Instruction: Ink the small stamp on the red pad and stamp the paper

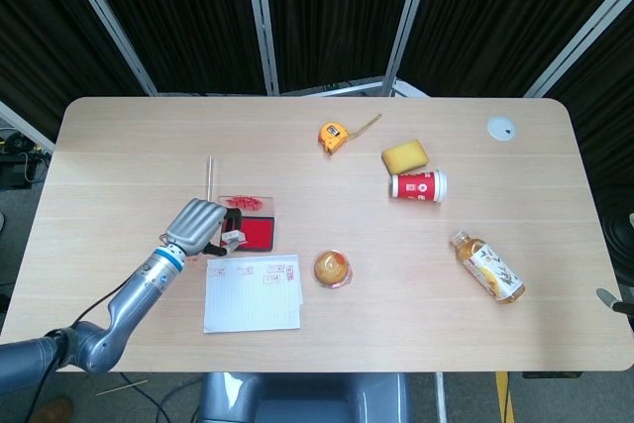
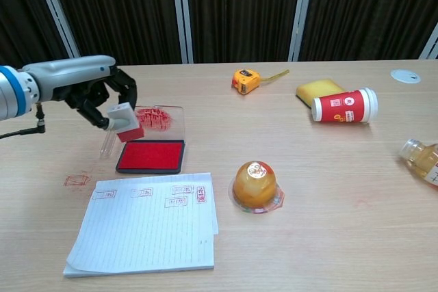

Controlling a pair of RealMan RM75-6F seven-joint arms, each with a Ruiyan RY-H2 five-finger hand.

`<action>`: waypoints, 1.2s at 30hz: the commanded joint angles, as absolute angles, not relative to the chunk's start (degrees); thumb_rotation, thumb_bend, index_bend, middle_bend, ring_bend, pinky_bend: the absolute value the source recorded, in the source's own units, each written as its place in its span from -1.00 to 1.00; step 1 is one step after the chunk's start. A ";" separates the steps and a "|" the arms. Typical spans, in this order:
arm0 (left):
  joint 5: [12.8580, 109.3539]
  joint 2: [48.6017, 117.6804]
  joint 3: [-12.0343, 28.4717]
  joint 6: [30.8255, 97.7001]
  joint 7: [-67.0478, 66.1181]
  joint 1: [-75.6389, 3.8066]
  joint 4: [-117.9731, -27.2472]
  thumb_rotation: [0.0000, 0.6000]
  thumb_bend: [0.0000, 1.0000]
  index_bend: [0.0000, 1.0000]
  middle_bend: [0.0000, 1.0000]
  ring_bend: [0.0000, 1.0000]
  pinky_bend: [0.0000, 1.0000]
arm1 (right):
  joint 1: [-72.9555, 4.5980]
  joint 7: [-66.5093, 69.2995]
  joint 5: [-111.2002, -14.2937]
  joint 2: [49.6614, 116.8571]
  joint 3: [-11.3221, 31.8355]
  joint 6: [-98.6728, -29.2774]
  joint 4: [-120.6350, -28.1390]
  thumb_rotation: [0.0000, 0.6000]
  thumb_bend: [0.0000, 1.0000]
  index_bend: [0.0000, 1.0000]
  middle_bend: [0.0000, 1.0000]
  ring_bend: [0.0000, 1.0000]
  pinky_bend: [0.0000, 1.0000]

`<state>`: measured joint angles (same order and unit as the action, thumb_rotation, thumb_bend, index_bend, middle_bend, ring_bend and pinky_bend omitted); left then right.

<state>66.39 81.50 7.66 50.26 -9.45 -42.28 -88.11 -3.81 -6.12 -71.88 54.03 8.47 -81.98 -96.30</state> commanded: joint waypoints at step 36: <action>74.15 87.67 1.89 45.34 4.63 -37.79 -66.46 1.00 -0.38 -0.01 -0.05 0.65 0.79 | -3.95 -6.42 -71.95 54.02 8.34 -81.70 -96.63 1.00 -1.00 -1.00 -1.00 -1.00 -1.00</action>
